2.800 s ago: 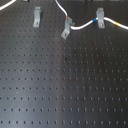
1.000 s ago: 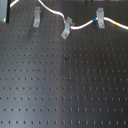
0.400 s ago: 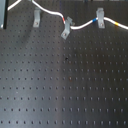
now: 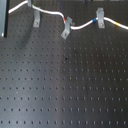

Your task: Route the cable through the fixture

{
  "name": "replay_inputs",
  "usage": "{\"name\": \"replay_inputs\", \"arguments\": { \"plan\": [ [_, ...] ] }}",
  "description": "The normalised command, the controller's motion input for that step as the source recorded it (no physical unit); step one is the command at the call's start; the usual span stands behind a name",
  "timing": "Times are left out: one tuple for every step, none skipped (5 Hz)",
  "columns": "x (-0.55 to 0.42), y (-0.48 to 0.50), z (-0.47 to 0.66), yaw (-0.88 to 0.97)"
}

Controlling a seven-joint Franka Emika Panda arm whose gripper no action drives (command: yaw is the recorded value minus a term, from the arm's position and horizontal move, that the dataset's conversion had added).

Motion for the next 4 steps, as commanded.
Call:
{"name": "replay_inputs", "arguments": {
  "plan": [
    [-0.246, -0.233, 0.13, -0.09],
    [-0.224, -0.158, 0.23, -0.11],
    [-0.191, 0.051, 0.44, -0.15],
    [-0.140, 0.053, 0.44, -0.16]
  ]
}}
